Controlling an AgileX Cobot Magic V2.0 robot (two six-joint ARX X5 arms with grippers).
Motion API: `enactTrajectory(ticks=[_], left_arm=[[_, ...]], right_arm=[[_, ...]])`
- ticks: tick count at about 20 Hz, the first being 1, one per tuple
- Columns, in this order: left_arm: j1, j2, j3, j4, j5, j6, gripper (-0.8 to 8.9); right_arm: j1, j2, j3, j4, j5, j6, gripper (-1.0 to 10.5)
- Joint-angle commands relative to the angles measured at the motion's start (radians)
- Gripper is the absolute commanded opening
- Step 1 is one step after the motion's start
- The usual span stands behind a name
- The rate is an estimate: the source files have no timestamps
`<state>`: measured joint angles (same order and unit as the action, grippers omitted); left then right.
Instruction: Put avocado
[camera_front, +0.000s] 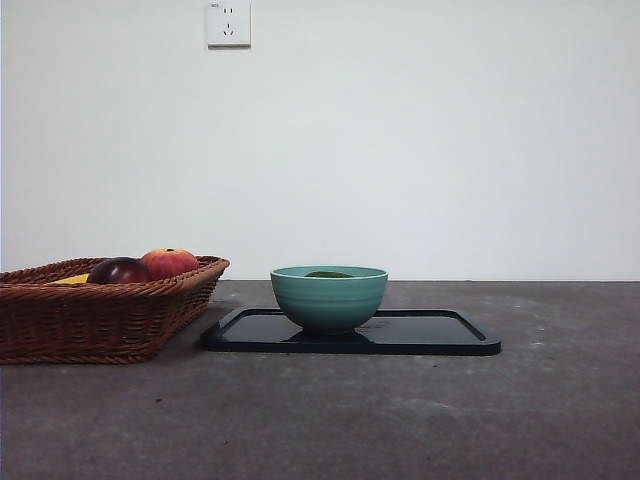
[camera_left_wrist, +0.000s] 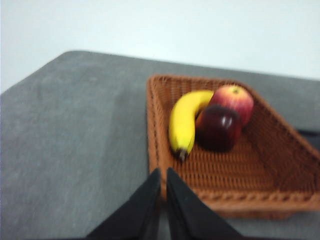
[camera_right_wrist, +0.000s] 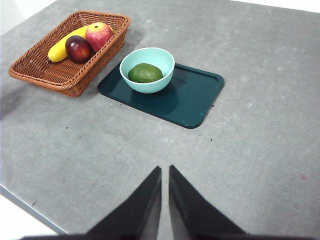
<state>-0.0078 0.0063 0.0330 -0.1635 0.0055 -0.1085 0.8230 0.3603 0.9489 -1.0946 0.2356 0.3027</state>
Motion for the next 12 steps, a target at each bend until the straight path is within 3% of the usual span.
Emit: enactTrajectory(ticks=[1, 5, 12], left_arm=[[-0.001, -0.003, -0.022, -0.033, -0.002, 0.066, 0.19], [-0.001, -0.003, -0.022, -0.033, -0.003, 0.122, 0.19], [-0.001, -0.003, -0.022, -0.025, -0.003, 0.119, 0.19]], right_arm=[[0.009, 0.002, 0.006, 0.01, 0.001, -0.003, 0.2], [0.009, 0.002, 0.006, 0.01, 0.001, -0.003, 0.2], [0.009, 0.002, 0.006, 0.01, 0.001, -0.003, 0.2]])
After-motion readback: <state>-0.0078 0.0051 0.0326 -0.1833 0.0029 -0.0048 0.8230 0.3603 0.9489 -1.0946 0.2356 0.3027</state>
